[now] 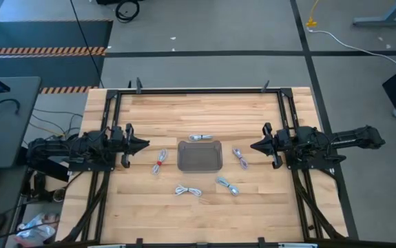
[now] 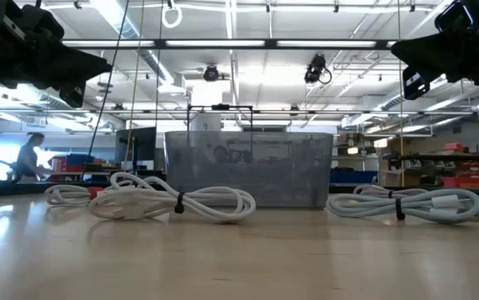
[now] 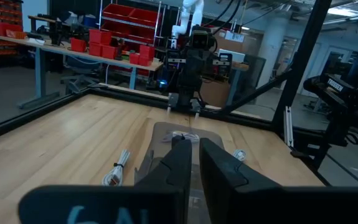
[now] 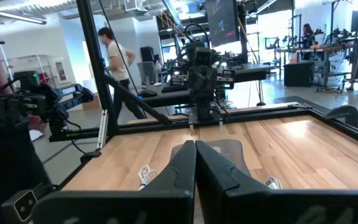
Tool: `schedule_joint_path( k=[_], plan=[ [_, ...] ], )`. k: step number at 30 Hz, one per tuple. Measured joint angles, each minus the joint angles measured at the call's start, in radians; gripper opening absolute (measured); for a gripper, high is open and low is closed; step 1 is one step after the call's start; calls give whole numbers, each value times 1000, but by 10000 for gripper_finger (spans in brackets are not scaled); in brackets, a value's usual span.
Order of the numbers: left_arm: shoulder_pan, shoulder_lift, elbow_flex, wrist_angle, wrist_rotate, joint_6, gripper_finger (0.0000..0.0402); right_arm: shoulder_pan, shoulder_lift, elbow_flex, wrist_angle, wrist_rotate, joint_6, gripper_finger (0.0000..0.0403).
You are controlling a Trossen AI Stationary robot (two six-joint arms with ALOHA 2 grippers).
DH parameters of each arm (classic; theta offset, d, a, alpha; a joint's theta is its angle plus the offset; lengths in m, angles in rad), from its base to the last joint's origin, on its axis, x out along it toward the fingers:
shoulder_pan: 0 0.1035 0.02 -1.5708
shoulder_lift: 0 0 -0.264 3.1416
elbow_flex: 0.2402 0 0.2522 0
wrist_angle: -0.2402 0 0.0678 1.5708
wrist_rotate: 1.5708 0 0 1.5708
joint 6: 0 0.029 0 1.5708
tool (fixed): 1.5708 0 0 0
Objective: Pick and place USB-C Cables
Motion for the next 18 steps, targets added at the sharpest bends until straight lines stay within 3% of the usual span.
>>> schedule_joint_path(
  k=[15, 18],
  plan=[
    [0, 0, 0, 5, 0, 0, 39, 0, 0, 0, 0, 0, 0, 12],
    [0, 0, 0, 5, 0, -64, 39, 0, 0, 0, 0, 0, 0, 12]
  ],
)
